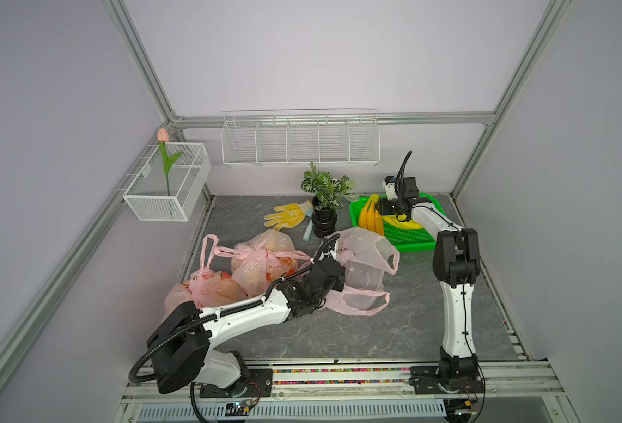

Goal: Place the banana into a plastic bag & tie a knot
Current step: Pick up the banana from the basket.

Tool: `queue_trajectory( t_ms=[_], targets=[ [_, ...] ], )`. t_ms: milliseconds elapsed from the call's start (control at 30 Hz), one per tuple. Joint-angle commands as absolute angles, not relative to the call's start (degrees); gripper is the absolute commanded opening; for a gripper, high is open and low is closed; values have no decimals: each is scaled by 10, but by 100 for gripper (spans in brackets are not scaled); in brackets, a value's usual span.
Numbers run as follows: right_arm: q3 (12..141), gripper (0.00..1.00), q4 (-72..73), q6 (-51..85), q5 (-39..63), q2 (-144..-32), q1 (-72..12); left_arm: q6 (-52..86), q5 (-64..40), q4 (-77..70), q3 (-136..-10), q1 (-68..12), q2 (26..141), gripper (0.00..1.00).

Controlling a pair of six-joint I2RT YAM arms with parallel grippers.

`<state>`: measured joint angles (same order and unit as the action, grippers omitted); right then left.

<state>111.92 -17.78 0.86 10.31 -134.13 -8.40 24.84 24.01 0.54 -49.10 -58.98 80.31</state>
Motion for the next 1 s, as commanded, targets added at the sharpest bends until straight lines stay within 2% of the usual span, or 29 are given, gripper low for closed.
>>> queue_trajectory(
  t_ms=[0,267,533,967],
  targets=[
    [1143,41,-188,-13,74,-1361,-95,250,247,8,-499,-587,812,0],
    [1202,40,-215,-11,39,-1398,-106,249,248,4,-492,-586,802,0],
    [1212,22,-216,0,42,-1403,-106,249,251,2,-488,-587,796,0],
    [938,19,-35,34,52,-1166,-109,270,231,21,-514,-587,796,0]
  ],
)
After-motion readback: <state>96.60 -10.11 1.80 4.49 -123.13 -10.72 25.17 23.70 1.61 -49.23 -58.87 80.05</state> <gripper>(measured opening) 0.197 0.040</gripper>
